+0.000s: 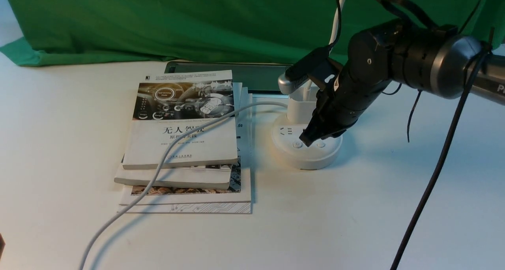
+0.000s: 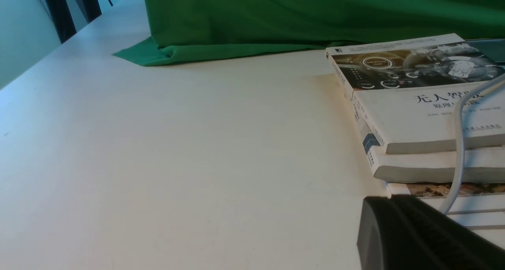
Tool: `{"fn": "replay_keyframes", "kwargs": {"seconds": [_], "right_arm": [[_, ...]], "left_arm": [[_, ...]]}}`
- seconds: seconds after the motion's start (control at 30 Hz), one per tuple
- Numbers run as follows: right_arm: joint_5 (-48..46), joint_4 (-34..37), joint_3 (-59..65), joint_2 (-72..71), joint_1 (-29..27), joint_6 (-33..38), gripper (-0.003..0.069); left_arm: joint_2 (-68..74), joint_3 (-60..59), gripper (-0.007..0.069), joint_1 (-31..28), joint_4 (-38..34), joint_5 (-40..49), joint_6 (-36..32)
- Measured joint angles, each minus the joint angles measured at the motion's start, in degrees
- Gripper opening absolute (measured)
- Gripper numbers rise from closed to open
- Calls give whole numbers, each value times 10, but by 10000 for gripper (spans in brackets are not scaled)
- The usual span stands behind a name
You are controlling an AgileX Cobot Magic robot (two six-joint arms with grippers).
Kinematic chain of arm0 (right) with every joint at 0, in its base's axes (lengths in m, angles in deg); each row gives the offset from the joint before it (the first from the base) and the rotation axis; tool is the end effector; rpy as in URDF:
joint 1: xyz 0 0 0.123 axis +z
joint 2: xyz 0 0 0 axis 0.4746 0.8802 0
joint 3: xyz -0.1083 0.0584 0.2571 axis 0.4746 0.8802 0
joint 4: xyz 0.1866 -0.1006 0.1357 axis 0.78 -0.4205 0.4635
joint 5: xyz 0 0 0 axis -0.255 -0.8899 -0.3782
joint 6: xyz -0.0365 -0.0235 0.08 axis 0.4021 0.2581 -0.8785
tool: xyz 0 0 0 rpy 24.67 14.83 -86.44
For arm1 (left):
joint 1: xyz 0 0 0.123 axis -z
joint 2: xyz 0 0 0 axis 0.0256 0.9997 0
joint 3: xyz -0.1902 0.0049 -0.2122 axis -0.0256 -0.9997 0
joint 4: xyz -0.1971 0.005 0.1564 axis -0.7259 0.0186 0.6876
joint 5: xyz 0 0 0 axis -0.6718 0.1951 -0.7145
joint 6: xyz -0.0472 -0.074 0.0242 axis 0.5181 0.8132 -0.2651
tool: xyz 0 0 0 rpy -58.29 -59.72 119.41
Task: Turn on the desk lamp on the white desktop with your hand.
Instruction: 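Press the button on the base of the white desk lamp with the right gripper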
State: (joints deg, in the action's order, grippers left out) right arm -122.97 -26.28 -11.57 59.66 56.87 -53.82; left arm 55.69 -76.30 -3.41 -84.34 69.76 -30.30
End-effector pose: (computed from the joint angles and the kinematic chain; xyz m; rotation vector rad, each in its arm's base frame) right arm 0.3875 0.2095 0.2093 -1.0438 2.4983 0.0436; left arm 0.0558 0.0003 0.1896 0.0499 1.7110 0.0676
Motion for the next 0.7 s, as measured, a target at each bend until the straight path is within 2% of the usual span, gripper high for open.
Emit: {"fn": "replay_keyframes", "kwargs": {"seconds": [0.7], "right_arm": [[20, -13, -2, 36, -6, -2, 31]], "left_arm": [[0, 0, 21, 0, 0, 0, 0]]}}
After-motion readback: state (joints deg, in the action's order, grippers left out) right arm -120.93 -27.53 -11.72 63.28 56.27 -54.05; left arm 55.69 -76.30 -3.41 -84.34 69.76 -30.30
